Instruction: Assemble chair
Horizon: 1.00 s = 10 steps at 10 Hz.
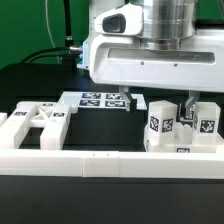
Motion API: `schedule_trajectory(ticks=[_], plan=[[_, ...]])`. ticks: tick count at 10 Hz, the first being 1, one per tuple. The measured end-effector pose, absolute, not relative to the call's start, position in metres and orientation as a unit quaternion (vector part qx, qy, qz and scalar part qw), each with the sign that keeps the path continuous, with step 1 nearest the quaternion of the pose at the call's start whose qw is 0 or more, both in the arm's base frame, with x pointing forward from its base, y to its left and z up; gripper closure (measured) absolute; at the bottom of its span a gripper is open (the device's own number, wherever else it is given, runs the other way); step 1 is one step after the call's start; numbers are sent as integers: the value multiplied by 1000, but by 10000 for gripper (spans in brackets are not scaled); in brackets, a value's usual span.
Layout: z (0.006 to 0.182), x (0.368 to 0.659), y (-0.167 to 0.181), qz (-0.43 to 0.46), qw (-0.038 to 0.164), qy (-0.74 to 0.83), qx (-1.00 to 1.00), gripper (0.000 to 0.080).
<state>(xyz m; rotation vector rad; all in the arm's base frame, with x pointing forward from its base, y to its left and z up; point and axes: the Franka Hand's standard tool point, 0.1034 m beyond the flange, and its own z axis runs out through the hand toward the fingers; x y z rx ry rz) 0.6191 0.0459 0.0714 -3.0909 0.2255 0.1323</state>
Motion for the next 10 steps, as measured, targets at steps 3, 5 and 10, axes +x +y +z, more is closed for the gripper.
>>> schedule_trajectory(ticks=[3, 5, 10], plan=[[73, 622, 51, 34, 15, -31, -999, 151], [72, 622, 49, 33, 13, -100, -994, 151], [73, 624, 49, 31, 1, -103, -994, 512]])
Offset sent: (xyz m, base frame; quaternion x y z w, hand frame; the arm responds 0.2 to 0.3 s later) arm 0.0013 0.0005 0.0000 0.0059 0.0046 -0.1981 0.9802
